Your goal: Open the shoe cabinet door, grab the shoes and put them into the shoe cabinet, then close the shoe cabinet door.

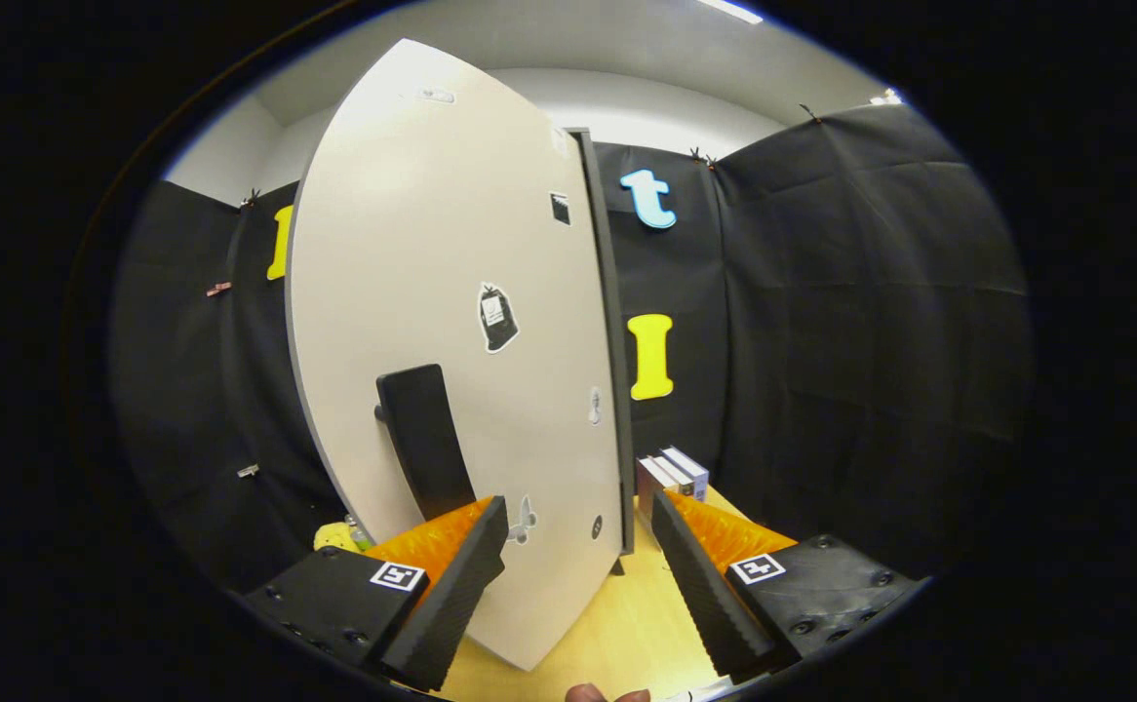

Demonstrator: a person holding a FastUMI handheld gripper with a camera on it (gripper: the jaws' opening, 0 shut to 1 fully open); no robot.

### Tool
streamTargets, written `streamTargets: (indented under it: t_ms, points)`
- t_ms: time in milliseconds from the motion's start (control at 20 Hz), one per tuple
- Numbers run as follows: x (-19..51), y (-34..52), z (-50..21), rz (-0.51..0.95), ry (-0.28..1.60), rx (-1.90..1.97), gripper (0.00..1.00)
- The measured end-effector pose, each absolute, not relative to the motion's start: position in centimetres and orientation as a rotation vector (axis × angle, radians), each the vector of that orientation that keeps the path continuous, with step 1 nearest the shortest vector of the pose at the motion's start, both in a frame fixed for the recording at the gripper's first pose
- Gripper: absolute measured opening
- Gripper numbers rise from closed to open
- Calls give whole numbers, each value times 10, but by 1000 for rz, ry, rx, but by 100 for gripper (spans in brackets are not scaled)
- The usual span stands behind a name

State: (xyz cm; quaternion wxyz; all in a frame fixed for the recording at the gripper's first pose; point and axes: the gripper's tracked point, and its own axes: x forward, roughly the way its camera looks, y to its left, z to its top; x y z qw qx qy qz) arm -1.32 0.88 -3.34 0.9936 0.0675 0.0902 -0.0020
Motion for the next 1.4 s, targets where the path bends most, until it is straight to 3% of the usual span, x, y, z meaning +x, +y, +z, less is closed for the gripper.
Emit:
streamTargets:
  t_ms: [350, 1400]
  points:
    - [3, 80, -33, 131, 189, 105, 98]
    - [16, 87, -20, 118, 148, 89, 98]
